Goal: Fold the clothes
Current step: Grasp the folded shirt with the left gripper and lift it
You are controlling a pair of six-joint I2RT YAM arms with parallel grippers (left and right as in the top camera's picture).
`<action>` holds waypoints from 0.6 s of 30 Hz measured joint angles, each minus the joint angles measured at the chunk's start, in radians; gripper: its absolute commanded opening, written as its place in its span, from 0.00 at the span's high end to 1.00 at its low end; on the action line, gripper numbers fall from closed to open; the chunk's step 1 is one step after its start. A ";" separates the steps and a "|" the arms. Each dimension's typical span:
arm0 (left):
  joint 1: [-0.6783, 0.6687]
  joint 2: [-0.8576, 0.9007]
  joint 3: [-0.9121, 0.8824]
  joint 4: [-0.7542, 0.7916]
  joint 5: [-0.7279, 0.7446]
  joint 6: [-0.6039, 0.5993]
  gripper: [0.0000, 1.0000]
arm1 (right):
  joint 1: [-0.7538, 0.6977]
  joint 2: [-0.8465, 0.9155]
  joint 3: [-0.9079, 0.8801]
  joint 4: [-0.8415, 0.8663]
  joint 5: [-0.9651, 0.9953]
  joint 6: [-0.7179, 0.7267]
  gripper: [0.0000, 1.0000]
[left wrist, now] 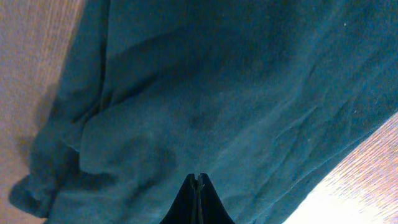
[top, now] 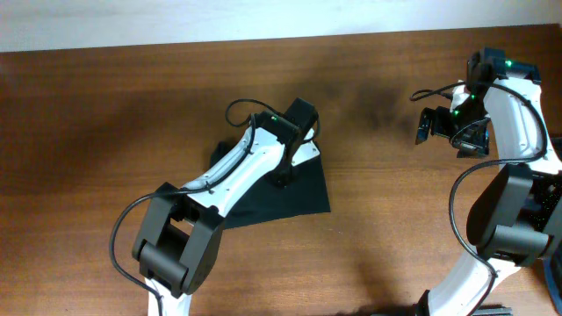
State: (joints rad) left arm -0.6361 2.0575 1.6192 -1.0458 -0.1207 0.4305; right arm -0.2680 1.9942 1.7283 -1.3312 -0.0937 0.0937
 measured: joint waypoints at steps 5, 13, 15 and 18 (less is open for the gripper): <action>0.006 0.012 0.000 0.000 0.005 0.042 1.00 | 0.000 0.000 0.000 0.000 0.000 -0.001 0.01; 0.010 0.092 0.000 0.001 0.012 0.060 1.00 | 0.000 0.000 0.000 0.000 0.000 0.000 0.01; 0.010 0.103 0.000 0.011 0.012 0.060 1.00 | 0.000 0.000 0.000 0.000 0.000 -0.001 0.01; 0.013 0.120 0.000 0.041 0.013 0.058 0.98 | 0.000 0.000 0.000 0.000 0.000 -0.001 0.01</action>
State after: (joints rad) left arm -0.6231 2.1777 1.6192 -1.0046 -0.1078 0.4889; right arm -0.2680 1.9938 1.7283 -1.3312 -0.0937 0.0929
